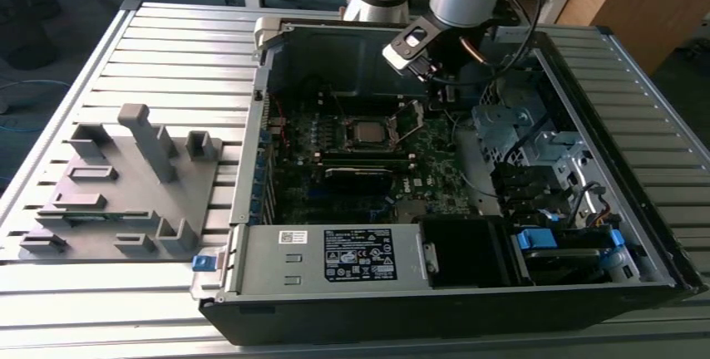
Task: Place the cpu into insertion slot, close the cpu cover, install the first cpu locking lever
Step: 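Close the cpu cover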
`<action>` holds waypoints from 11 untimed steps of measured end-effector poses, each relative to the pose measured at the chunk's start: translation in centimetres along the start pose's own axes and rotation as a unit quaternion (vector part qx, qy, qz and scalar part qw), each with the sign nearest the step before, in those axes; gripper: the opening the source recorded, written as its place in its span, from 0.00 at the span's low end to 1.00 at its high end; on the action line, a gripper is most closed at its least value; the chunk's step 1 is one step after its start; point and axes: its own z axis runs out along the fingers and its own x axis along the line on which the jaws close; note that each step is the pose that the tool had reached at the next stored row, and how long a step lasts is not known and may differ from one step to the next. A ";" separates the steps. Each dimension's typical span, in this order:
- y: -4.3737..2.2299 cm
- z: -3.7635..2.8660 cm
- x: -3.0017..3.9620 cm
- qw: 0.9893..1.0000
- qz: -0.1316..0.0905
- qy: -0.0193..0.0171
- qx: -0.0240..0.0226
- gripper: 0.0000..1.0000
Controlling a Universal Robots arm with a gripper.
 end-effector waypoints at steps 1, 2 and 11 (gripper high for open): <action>-0.14 -0.01 0.00 1.000 0.000 0.000 -0.001 0.10; -0.30 -0.02 -0.01 1.000 0.000 0.000 -0.001 0.10; -1.86 -0.08 -0.05 1.000 0.000 0.000 -0.007 0.10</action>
